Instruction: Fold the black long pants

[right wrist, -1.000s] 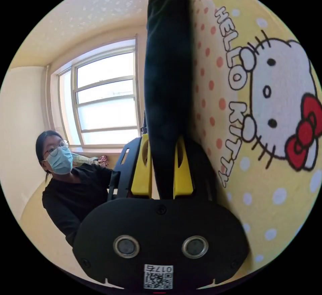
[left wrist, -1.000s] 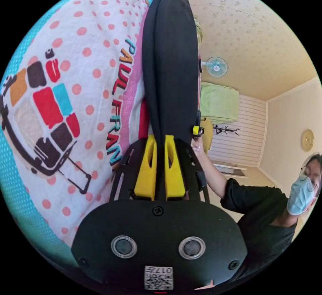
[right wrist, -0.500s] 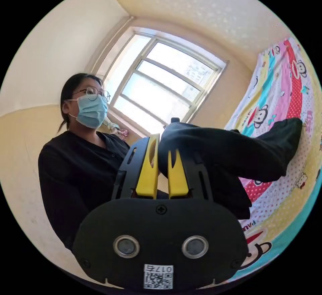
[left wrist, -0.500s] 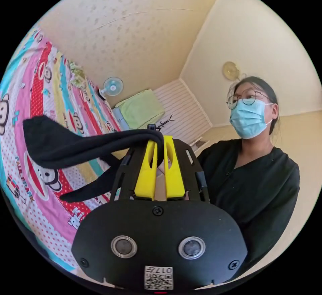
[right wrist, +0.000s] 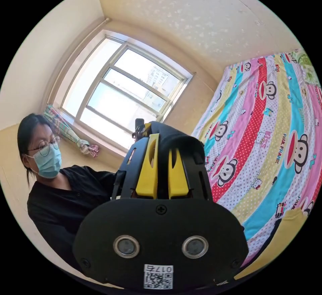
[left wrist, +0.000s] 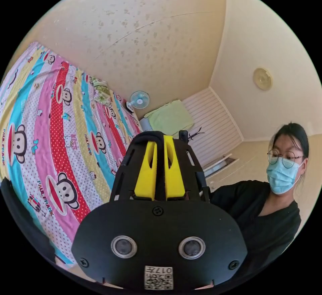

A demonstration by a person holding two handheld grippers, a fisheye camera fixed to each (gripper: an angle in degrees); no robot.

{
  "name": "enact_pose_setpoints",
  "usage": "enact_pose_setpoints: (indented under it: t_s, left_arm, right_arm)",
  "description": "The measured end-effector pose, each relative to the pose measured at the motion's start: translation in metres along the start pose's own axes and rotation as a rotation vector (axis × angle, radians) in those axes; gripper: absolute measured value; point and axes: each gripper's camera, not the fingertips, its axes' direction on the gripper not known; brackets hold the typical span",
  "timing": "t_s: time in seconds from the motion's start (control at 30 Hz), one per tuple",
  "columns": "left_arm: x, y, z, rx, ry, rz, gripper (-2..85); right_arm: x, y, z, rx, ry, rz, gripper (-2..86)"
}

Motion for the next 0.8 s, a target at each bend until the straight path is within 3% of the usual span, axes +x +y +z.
enact_pose_setpoints:
  t_s: [0.2,0.3,0.47,0.6,0.67,0.8]
  left_arm:
    - [-0.086,0.011,0.042,-0.093,-0.129,-0.078,3.6]
    - [-0.123,0.066,0.065,-0.178,-0.226,-0.138,4.0]
    - [-0.199,0.218,0.096,-0.312,-0.264,-0.469,4.9]
    - [-0.233,0.277,0.097,-0.466,-0.312,-0.69,9.9]
    - [-0.243,0.272,0.079,-0.4,-0.249,-0.725,15.1]
    - [-0.261,0.227,0.065,-0.238,-0.219,-0.664,16.1]
  right_arm:
    - [0.081,0.009,0.036,-0.026,0.081,0.062,-0.4]
    - [0.116,0.062,0.064,-0.081,0.115,0.133,-0.2]
    - [0.189,0.213,0.115,-0.237,0.057,0.493,1.3]
    - [0.207,0.277,0.127,-0.333,0.114,0.71,6.4]
    - [0.213,0.277,0.115,-0.33,0.152,0.754,12.3]
    - [0.231,0.245,0.09,-0.245,0.28,0.702,16.6]
